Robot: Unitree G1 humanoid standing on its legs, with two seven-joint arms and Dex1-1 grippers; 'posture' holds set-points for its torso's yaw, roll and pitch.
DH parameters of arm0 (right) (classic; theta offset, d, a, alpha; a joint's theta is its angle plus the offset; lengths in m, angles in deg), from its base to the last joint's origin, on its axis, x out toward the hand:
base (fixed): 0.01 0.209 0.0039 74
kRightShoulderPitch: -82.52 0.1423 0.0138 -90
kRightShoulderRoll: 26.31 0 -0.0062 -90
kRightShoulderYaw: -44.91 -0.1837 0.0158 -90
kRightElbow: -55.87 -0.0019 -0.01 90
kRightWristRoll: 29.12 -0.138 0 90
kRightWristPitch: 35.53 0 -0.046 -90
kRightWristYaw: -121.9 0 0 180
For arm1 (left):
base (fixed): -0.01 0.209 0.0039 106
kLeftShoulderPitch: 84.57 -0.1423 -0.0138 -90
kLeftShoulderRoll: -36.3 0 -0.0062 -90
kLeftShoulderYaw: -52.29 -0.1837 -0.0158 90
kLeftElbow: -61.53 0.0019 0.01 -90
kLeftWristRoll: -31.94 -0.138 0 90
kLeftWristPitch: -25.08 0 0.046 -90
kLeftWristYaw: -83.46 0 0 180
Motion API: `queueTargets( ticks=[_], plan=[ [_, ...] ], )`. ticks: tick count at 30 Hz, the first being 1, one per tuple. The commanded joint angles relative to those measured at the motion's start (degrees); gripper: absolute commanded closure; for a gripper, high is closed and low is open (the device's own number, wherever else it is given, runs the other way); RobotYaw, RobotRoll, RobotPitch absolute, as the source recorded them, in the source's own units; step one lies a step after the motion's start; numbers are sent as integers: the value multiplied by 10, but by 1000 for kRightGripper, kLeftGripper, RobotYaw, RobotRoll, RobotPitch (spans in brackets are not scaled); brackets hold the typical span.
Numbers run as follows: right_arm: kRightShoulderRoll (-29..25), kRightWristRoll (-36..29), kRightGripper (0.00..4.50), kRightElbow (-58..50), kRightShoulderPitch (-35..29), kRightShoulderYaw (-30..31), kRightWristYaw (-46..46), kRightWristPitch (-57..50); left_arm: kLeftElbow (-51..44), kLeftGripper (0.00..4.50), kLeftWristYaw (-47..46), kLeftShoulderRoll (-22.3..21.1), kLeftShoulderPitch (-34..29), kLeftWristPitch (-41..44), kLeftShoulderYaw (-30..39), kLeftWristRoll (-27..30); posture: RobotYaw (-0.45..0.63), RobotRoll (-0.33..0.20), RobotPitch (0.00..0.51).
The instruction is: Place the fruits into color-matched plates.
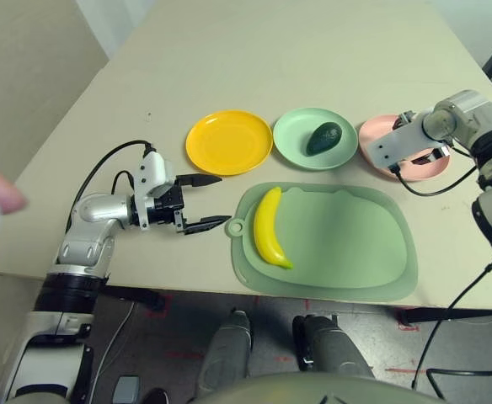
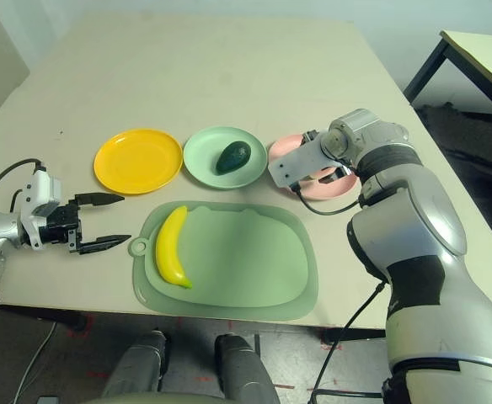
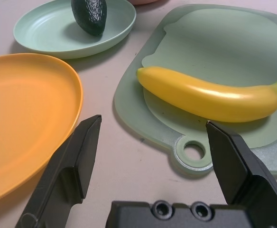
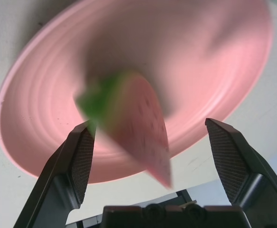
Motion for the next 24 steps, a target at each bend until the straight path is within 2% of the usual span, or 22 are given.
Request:
queueTargets(
  ticks=[1, 3, 9, 15, 17, 20, 24],
  plan=[
    [-10, -31, 36, -5, 22, -31, -24, 8, 1, 0, 7, -6, -10, -9, -5, -9, 52, 0, 156],
    [-14, -55, 36, -8, 28, -53, -44, 11, 2, 0, 8, -6, -10, -11, -6, -10, 52, 0, 156],
    [-18, -179, 36, -32, 30, -164, -170, -19, 11, 0, 15, -6, -6, -18, -10, -13, 29, 0, 154],
    [-8, -286, 36, -126, -27, -240, -267, -105, 30, 0, 25, 0, 14, -27, -18, -18, 8, 0, 156],
    [2, -331, 36, -204, -73, -270, -279, -184, 35, 0, 28, 1, 19, -30, -20, -19, 9, 0, 157],
    [12, -389, 36, -399, -179, -302, -292, -332, 40, 0, 31, 1, 23, -34, -22, -20, 7, 0, 157],
    [32, -449, 36, -606, -283, -345, -254, -509, 40, 0, 34, -3, 21, -36, -22, -20, 19, 0, 156]
  ],
)
